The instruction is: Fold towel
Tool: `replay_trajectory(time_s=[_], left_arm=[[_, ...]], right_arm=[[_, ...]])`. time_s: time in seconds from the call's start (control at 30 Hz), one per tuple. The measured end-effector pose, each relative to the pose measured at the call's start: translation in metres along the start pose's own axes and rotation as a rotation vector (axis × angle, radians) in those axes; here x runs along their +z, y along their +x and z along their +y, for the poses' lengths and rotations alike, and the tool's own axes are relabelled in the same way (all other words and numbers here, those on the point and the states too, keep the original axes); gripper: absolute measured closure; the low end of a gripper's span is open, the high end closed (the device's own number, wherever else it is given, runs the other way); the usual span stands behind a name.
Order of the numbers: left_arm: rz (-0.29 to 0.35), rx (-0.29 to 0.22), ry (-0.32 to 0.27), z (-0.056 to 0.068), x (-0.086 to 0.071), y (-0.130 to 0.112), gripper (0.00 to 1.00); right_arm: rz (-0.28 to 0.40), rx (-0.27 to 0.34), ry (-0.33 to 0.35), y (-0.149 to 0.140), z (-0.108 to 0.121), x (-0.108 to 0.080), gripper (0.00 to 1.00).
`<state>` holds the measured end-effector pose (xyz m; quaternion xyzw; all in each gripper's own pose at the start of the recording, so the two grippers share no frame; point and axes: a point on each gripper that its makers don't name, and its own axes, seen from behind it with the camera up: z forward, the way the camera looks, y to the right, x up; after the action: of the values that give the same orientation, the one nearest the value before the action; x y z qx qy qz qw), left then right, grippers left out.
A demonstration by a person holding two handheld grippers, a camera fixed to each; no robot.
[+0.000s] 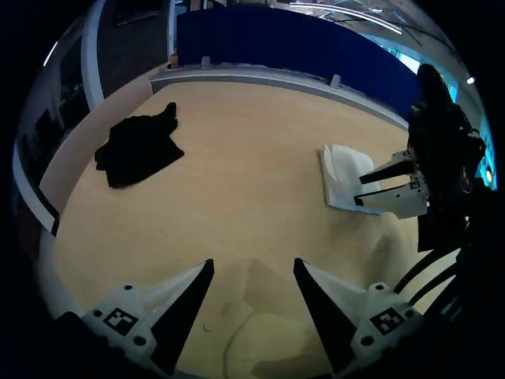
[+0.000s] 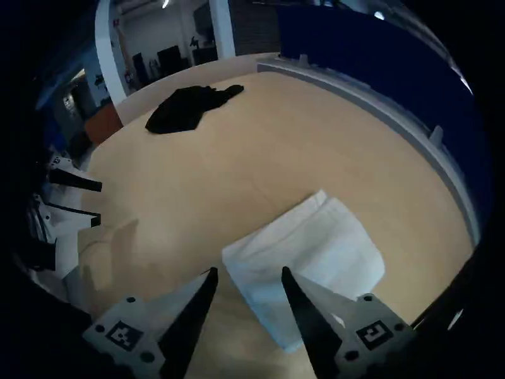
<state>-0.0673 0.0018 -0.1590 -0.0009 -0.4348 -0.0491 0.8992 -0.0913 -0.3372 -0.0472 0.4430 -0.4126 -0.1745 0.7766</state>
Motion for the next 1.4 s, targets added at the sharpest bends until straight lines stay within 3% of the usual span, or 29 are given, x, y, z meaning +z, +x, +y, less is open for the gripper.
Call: replay_trajectory(time_s=[0.07,0.3,0.67,1.1,1.4], left_arm=[[0.000,0.000,0.001,0.000,-0.001,0.000,0.07],[-0.001,0.005,0.001,0.001,-0.004,-0.003,0.07],[0.000,0.001,0.002,-0.001,-0.009,-0.006,0.07],[-0.003,-0.001,0.001,-0.001,-0.009,-0.010,0.07],[-0.005,-0.005,-0.002,-0.001,-0.008,-0.013,0.07]], right_arm=[[0.019,0.012,-0.019,0.001,0.004,-0.004,0.00],[0.061,0.071,-0.067,-0.001,0.016,-0.020,0.00],[0.033,0.130,-0.139,-0.039,0.034,-0.033,0.00],[-0.008,0.173,-0.165,-0.078,0.035,-0.032,0.00],[-0.025,0.187,-0.169,-0.090,0.036,-0.027,0.09]])
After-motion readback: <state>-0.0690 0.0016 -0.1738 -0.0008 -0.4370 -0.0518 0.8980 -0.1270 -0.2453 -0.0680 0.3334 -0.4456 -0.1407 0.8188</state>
